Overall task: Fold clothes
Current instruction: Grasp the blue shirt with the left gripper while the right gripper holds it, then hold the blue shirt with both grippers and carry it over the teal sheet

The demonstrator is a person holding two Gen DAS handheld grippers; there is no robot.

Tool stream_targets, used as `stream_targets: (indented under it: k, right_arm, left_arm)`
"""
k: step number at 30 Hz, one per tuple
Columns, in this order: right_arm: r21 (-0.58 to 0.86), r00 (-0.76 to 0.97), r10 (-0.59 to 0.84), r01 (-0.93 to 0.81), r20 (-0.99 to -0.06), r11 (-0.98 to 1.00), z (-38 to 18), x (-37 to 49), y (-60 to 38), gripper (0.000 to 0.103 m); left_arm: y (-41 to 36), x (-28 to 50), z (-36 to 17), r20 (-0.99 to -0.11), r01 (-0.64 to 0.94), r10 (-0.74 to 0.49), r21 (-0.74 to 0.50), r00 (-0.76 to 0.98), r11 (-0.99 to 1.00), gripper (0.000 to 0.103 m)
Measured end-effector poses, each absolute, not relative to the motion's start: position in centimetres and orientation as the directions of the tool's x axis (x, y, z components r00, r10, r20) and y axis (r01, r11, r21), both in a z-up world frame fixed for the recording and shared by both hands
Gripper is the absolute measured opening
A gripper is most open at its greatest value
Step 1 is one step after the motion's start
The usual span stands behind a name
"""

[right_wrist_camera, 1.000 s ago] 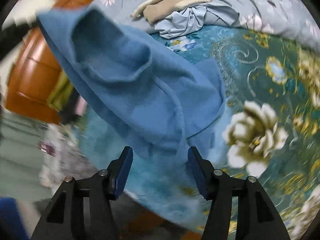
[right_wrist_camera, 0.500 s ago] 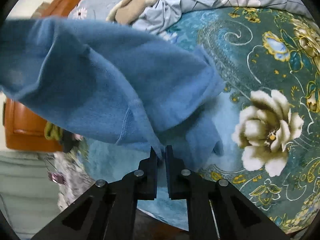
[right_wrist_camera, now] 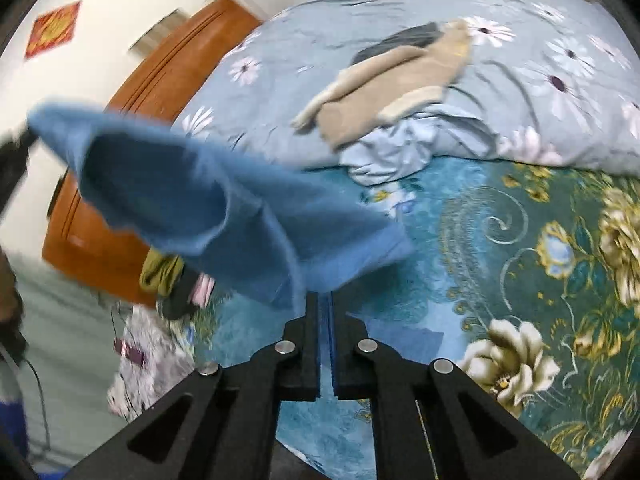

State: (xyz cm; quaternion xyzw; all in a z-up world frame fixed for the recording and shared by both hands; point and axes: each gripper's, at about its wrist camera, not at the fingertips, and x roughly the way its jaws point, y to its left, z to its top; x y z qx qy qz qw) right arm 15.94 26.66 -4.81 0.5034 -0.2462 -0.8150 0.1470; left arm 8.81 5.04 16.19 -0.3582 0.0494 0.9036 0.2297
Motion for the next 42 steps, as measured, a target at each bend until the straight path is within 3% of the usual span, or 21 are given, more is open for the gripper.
stream_targets:
  k: [1, 2, 4, 10, 12, 13, 16, 21, 30, 37, 42]
  right_arm:
    - [0.548, -0.444, -0.495, 0.009, -0.747, -0.836, -5.1, 15.9, 26.0, 0.018]
    - [0.547, -0.442, -0.5, 0.024, -0.745, -0.837, -5.4, 15.9, 25.5, 0.036]
    - [0.554, -0.439, -0.514, 0.044, -0.737, -0.832, -5.8, 15.8, 24.6, 0.049]
    - [0.597, -0.412, -0.551, 0.02, -0.726, -0.802, -7.5, 14.7, 23.8, 0.049]
    - [0.62, -0.408, -0.565, -0.001, -0.717, -0.785, -7.7, 14.4, 23.9, 0.034]
    - [0.624, -0.408, -0.565, -0.015, -0.717, -0.781, -7.8, 14.3, 24.0, 0.014]
    - [0.604, -0.446, -0.522, -0.055, -0.727, -0.795, -7.0, 14.4, 25.3, 0.005]
    - [0.598, -0.574, -0.435, -0.122, -0.694, -0.793, -2.5, 14.9, 30.4, 0.003]
    - [0.523, -0.777, -0.303, -0.039, -0.551, -0.851, 11.1, 18.5, 36.3, 0.002]
    - [0.478, -0.798, -0.321, 0.047, -0.51, -0.877, 14.8, 25.5, 35.1, 0.002]
    - [0.442, -0.801, -0.337, 0.102, -0.495, -0.891, 17.1, 30.6, 34.5, 0.002]
  left_arm:
    - [5.1, 8.9, 16.8, -0.662, -0.456, 0.382, -0.067, -0.645, -0.887, 0.003]
    - [5.2, 9.0, 17.4, -0.653, -0.461, 0.384, -0.06, -0.653, -0.885, 0.003]
    - [5.4, 9.1, 18.6, -0.64, -0.468, 0.388, -0.049, -0.663, -0.882, 0.003]
    - [5.2, 9.5, 21.1, -0.605, -0.467, 0.389, -0.031, -0.695, -0.884, 0.003]
    - [4.7, 9.3, 20.9, -0.609, -0.45, 0.373, -0.029, -0.7, -0.892, 0.003]
    - [4.3, 9.1, 20.7, -0.613, -0.439, 0.365, -0.032, -0.701, -0.898, 0.003]
    - [3.1, 8.7, 19.9, -0.627, -0.403, 0.338, -0.041, -0.702, -0.914, 0.003]
    - [0.8, 8.3, 17.8, -0.657, -0.333, 0.303, -0.084, -0.69, -0.939, 0.003]
    - [-1.3, 12.4, 17.0, -0.623, -0.318, 0.358, -0.18, -0.695, -0.931, 0.003]
    - [-3.2, 18.1, 15.5, -0.616, -0.316, 0.391, -0.233, -0.684, -0.92, 0.003]
    - [-4.4, 22.5, 17.9, -0.613, -0.377, 0.403, -0.18, -0.679, -0.909, 0.003]
